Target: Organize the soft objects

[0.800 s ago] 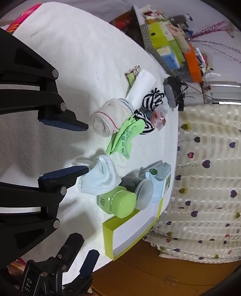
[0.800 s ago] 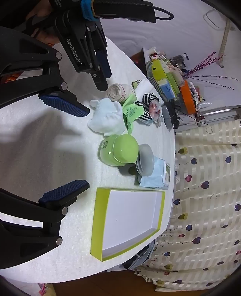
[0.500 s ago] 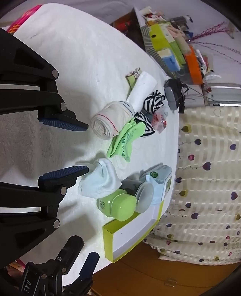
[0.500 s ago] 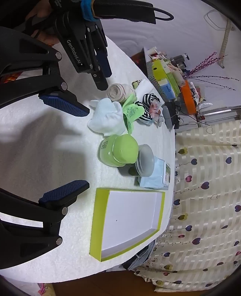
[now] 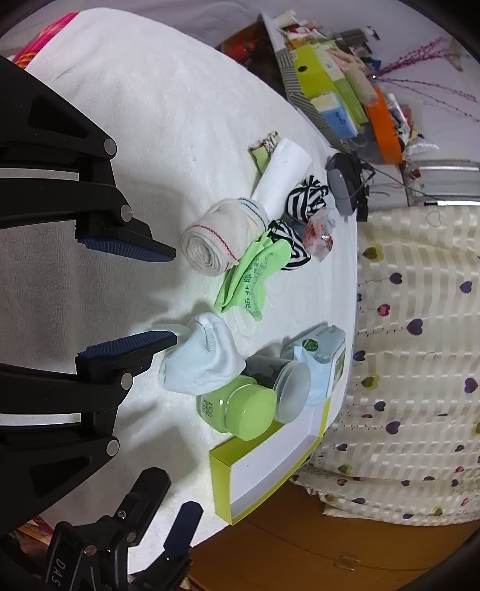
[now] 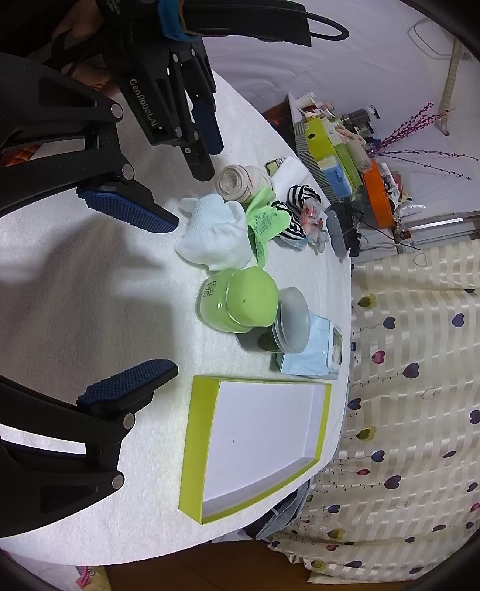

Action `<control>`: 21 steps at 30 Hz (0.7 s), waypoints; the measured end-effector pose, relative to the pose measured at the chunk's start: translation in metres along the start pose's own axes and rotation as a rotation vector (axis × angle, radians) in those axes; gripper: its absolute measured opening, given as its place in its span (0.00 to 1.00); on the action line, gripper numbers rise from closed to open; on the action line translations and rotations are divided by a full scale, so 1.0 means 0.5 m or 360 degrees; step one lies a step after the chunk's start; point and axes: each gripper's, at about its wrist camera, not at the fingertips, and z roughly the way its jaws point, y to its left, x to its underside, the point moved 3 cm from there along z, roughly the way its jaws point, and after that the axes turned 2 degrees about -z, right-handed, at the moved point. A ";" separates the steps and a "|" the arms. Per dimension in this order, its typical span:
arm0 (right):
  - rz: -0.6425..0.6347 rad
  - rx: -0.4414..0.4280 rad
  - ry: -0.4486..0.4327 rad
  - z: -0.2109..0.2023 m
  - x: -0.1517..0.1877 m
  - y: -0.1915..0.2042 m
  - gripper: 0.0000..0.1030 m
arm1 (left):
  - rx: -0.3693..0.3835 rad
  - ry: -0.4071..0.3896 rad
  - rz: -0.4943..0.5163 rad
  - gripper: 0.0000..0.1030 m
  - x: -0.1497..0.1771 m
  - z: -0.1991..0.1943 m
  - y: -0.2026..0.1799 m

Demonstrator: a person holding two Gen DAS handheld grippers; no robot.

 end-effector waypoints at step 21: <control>0.0015 -0.0006 -0.0002 0.007 0.008 -0.012 0.69 | 0.0005 0.0011 -0.0013 0.36 -0.003 0.001 -0.001</control>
